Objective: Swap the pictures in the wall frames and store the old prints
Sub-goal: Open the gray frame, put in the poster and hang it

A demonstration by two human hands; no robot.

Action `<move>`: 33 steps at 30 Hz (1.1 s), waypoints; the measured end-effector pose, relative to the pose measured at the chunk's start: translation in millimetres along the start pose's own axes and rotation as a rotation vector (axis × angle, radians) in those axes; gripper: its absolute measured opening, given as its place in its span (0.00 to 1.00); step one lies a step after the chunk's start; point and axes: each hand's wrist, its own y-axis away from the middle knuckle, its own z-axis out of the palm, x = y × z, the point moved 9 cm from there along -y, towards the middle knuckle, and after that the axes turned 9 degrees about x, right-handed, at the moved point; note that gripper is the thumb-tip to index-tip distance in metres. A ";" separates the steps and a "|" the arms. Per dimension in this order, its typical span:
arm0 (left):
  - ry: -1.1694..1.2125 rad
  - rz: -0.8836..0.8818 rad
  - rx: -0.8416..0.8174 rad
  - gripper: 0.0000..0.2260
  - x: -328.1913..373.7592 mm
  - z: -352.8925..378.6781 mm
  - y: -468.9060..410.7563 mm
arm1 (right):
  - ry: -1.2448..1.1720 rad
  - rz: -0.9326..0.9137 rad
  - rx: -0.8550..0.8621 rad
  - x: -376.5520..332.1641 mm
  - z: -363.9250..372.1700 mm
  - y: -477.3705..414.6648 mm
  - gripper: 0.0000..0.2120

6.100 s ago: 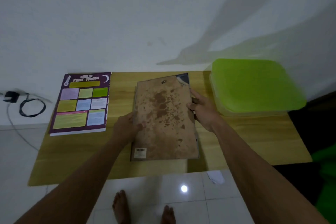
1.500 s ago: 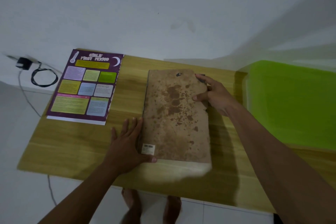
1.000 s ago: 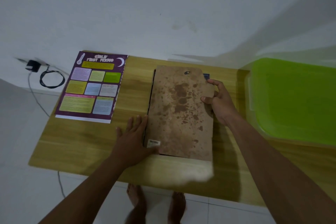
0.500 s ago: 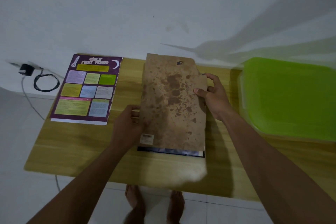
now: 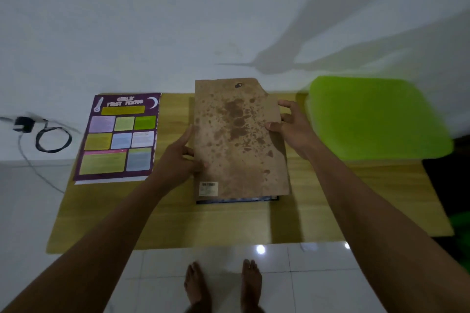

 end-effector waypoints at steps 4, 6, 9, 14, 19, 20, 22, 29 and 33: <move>0.079 -0.039 -0.133 0.50 21.3 10.7 8.9 | -0.017 -0.012 0.051 -10.9 -21.1 27.2 0.35; 0.062 -0.037 -0.165 0.51 34.4 14.3 11.2 | -0.042 -0.024 0.095 -15.1 -35.0 39.8 0.33; 0.040 0.000 -0.216 0.50 60.1 27.4 17.2 | -0.092 -0.028 0.165 -19.7 -64.2 54.6 0.28; 0.052 0.074 -0.267 0.45 107.3 73.2 26.8 | -0.016 -0.062 0.250 -23.2 -127.2 61.6 0.30; 0.040 0.102 -0.218 0.42 138.6 138.3 13.7 | 0.076 -0.070 0.261 -20.0 -200.8 44.4 0.33; 0.044 0.094 -0.206 0.42 140.9 153.6 11.2 | 0.103 -0.062 0.263 -16.0 -214.0 36.7 0.33; 0.037 0.080 -0.196 0.42 143.5 185.8 6.8 | 0.160 -0.053 0.285 -6.4 -239.9 20.1 0.31; -0.085 0.062 -0.132 0.44 152.0 265.2 -23.4 | 0.284 -0.012 0.318 25.5 -297.6 -39.2 0.29; -0.177 0.078 -0.076 0.44 148.2 286.8 -39.1 | 0.407 -0.037 0.333 35.1 -308.4 -55.6 0.28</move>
